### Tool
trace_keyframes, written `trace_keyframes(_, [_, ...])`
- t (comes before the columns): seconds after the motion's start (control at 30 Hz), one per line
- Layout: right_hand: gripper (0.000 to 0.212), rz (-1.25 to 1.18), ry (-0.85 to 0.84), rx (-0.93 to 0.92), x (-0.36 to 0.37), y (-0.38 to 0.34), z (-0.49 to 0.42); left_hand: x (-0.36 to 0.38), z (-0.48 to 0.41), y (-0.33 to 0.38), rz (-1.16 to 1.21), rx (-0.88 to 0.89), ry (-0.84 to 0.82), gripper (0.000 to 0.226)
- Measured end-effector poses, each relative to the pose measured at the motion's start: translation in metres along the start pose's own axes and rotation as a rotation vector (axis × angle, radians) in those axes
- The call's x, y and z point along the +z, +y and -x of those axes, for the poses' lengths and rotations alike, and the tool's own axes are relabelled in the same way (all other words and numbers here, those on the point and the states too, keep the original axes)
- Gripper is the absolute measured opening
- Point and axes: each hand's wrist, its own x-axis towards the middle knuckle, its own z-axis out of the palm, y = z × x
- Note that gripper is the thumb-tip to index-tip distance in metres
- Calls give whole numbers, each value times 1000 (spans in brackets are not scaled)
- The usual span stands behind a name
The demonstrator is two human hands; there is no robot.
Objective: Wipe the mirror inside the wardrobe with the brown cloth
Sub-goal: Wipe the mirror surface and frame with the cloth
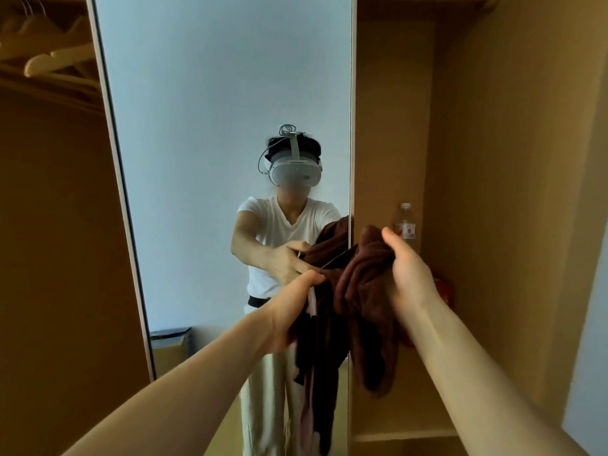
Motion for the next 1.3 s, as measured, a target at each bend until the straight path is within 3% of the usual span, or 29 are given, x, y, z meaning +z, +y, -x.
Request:
trace_keyframes(0.07, [19,347,-2,-158,-4,10,-4,3,-5,3,5,22,57,37])
trace_keyframes(0.17, [26,1288,-80,-499,-12,29,-11,3,-14,7,-82,177,243,48])
trace_keyframes(0.27, [40,1861,-123,-684,-14,51,-11,5,-12,1,-611,470,422,48])
trace_keyframes(0.37, [55,2139,-16,-765,-13,67,-12,5,-9,-2,-1052,678,358,55])
trace_keyframes(0.5, [72,2278,116,-788,-7,72,-24,-2,-15,4,-1370,718,400,54])
trace_keyframes(0.57, [68,2215,202,-914,-4,64,-33,2,-16,14,-1353,755,394,56])
trace_keyframes(0.7, [54,2155,209,-962,5,48,-38,8,-22,37,-1346,716,398,61])
trace_keyframes(0.87, [57,2203,171,-745,-17,88,-21,-2,-18,-1,-1535,648,321,59])
trace_keyframes(1.17, [45,2186,141,-875,1,52,-31,5,-34,23,-1294,822,468,50])
trace_keyframes(1.3, [40,2200,144,-789,-8,67,-25,1,-30,1,-1306,806,468,51])
